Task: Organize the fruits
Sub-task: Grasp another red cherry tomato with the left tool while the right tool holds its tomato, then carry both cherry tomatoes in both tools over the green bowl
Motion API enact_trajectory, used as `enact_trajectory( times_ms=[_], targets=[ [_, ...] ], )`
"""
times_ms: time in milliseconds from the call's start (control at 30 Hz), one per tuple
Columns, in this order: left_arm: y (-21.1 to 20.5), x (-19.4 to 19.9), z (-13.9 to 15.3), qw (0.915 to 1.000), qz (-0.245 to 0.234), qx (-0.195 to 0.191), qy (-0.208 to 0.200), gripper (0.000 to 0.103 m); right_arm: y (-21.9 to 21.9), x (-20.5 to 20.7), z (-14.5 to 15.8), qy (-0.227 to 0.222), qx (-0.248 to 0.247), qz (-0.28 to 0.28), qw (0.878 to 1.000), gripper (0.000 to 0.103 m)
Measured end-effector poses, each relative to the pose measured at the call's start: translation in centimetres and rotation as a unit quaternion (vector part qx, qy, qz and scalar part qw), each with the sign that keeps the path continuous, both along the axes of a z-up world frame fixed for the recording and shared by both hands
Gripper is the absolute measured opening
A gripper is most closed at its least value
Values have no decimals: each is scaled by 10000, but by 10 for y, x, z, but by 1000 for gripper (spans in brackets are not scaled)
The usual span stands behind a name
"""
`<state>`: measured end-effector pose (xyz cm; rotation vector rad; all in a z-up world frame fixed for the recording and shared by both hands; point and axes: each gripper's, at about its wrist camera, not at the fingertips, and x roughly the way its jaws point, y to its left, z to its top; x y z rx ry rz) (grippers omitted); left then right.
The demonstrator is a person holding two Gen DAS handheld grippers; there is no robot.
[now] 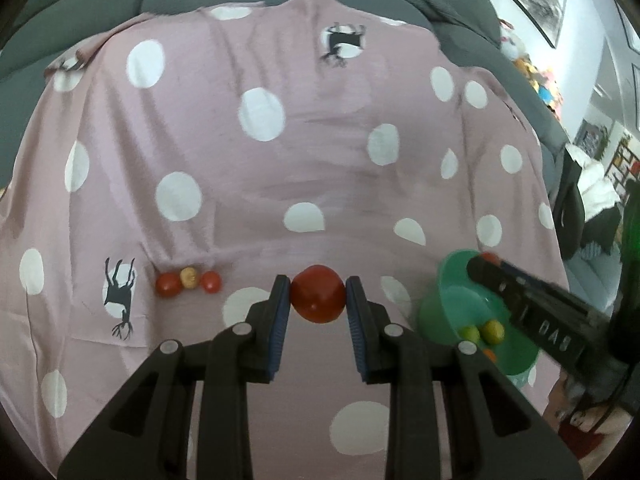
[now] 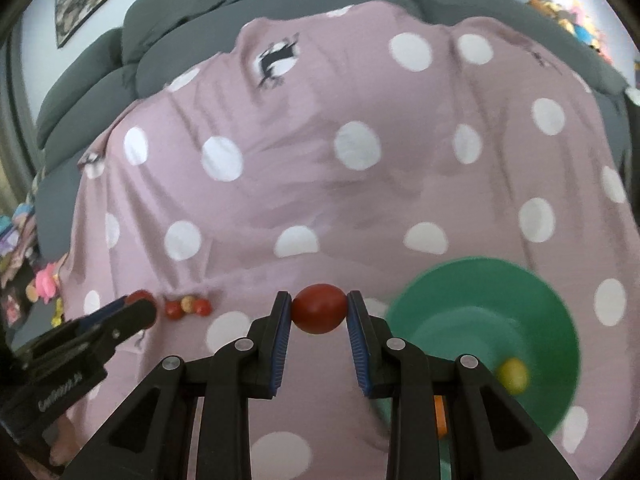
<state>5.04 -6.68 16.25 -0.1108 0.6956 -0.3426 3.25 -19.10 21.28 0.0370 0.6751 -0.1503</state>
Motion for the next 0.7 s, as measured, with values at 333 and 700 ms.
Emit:
enact_trajectory(
  times_ms=[333,700],
  targets=[
    [-73,2,-9,9983,-560,157,62,28,-50,-22,19,-320,59,-619,9976,30],
    [-145,7,-27,9924,-1088,514,260,28,-105,-30,8,-134,289,-1368,9901,30]
  ],
)
